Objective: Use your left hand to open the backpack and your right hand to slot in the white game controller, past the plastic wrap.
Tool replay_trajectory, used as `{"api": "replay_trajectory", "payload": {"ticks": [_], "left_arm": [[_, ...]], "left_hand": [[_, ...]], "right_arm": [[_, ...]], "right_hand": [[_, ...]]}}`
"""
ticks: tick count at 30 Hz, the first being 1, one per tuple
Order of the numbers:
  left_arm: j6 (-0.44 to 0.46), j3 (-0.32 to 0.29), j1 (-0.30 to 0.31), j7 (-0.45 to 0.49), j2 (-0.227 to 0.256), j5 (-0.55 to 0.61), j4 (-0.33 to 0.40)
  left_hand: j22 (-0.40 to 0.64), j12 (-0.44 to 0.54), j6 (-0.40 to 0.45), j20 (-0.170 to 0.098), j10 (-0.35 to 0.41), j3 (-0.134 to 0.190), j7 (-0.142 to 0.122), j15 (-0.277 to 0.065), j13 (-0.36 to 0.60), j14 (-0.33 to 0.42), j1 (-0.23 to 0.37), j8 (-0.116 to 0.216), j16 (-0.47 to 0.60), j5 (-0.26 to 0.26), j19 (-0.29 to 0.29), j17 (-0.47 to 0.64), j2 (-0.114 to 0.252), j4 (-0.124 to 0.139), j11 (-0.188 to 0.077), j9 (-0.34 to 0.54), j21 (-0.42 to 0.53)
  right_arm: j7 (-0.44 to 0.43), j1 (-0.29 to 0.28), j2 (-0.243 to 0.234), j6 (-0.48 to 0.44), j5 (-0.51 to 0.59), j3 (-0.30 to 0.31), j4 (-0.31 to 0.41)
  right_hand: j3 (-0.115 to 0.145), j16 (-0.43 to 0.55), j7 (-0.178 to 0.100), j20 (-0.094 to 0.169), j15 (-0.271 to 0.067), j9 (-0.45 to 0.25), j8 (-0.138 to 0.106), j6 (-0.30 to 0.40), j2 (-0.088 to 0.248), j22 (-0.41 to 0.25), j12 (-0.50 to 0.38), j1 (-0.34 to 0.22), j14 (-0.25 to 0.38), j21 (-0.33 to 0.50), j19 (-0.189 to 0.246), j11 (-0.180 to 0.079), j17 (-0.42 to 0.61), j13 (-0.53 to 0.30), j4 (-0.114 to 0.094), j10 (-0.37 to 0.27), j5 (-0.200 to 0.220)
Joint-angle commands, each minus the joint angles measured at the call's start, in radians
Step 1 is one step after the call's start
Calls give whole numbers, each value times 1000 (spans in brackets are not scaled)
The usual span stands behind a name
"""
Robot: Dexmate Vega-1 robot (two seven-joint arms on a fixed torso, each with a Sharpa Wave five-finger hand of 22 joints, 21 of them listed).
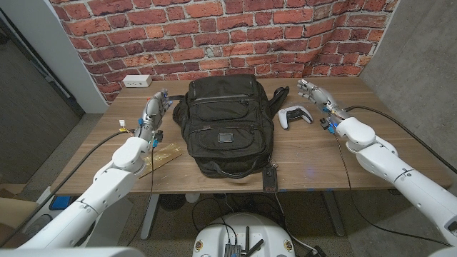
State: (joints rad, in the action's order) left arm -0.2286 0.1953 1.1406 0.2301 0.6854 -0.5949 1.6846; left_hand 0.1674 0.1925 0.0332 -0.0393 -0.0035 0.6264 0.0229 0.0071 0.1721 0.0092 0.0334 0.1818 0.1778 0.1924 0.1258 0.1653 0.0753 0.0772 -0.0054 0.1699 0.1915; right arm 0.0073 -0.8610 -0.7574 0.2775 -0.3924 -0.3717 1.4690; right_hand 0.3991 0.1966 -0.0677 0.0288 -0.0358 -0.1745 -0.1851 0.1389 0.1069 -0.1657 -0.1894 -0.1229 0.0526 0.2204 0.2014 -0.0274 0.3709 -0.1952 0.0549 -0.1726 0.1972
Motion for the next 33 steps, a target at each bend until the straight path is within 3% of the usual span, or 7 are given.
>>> {"api": "replay_trajectory", "payload": {"ticks": [1, 17, 24, 28, 33], "left_arm": [[18, -23, 54, 39, 7, 11, 61], [19, -60, 116, 87, -16, 4, 104], [43, -71, 124, 91, -10, -5, 113], [47, -77, 124, 94, -11, -7, 114], [61, -83, 119, 92, -7, -11, 115]], "left_hand": [[1, 2, 11, -24, 10, 0, -4, 1, 1, 11, -6, 6, 3, 4, 8, 4, 40, -8, 3, 4, 0], [1, 2, 20, -25, 16, 1, -6, -1, 1, 17, -6, 7, 3, 4, 12, 4, 40, -11, -3, 5, 1], [1, 2, 23, -26, 18, 1, -6, -1, 1, 19, -6, 7, 3, 4, 13, 3, 40, -11, -3, 5, 1], [1, 2, 23, -25, 19, 1, -7, -2, 1, 20, -6, 6, 3, 4, 13, 4, 41, -12, -5, 5, 0], [1, 2, 23, -25, 20, 1, -10, -2, 1, 23, -6, 5, 3, 5, 15, 4, 41, -13, -8, 4, 1]], "right_arm": [[54, 54, -49, 26, 88, -23, -45], [137, 170, -82, 83, 224, -89, -135], [175, 220, -101, 78, 291, -122, -143], [192, 247, -117, 58, 341, -141, -136], [217, 273, -127, 44, 373, -158, -143]], "right_hand": [[3, 0, -11, -8, -27, -4, 1, -5, 2, -2, -1, -19, 6, -10, -19, -6, -7, 2, 15, 7, -2], [29, -5, -25, -27, -19, -4, 7, -40, 11, -3, 4, -68, -9, -28, -43, -15, -37, 5, 62, 31, -11], [45, -6, -29, -28, -21, -5, 6, -56, 13, -2, 5, -99, -18, -31, -49, -21, -50, 5, 87, 44, -7], [58, -7, -33, -29, -22, -5, 5, -73, 6, -2, 5, -131, -26, -35, -57, -19, -62, 5, 113, 56, -3], [65, -7, -38, -29, -22, -6, 3, -82, -3, -2, 5, -154, -32, -36, -62, -26, -70, 5, 125, 64, -1]]}}
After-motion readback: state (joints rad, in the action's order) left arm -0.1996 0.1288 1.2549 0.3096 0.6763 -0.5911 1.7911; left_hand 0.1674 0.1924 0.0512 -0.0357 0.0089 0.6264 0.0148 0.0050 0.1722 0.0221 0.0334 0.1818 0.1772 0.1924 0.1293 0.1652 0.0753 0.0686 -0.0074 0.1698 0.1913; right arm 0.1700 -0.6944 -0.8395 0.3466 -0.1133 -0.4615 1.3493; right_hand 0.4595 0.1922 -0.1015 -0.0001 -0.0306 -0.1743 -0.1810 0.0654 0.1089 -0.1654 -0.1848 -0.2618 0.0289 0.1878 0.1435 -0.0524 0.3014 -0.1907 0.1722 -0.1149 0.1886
